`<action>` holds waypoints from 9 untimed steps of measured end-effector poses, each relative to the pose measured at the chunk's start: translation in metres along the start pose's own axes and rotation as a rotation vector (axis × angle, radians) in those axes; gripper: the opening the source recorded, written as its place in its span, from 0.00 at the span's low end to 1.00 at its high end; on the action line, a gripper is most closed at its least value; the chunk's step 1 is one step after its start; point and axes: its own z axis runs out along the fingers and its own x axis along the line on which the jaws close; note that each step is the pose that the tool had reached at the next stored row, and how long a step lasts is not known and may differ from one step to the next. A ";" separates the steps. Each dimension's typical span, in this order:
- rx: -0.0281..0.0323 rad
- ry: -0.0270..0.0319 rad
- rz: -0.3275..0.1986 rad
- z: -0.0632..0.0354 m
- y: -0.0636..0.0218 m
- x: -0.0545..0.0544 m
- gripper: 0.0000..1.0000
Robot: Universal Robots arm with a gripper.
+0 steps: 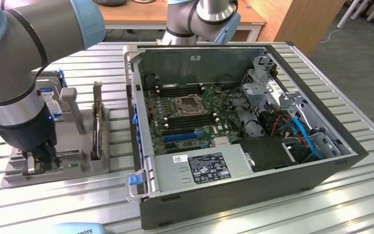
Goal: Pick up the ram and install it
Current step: 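Pick up the ram and move it above insertion slot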
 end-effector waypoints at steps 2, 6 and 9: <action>0.0000 0.0001 0.000 -0.0028 0.0001 0.000 0.12; 0.0000 0.0001 0.000 -0.0081 0.0001 0.000 0.12; 0.0000 0.0000 0.000 -0.0132 0.0002 0.000 0.12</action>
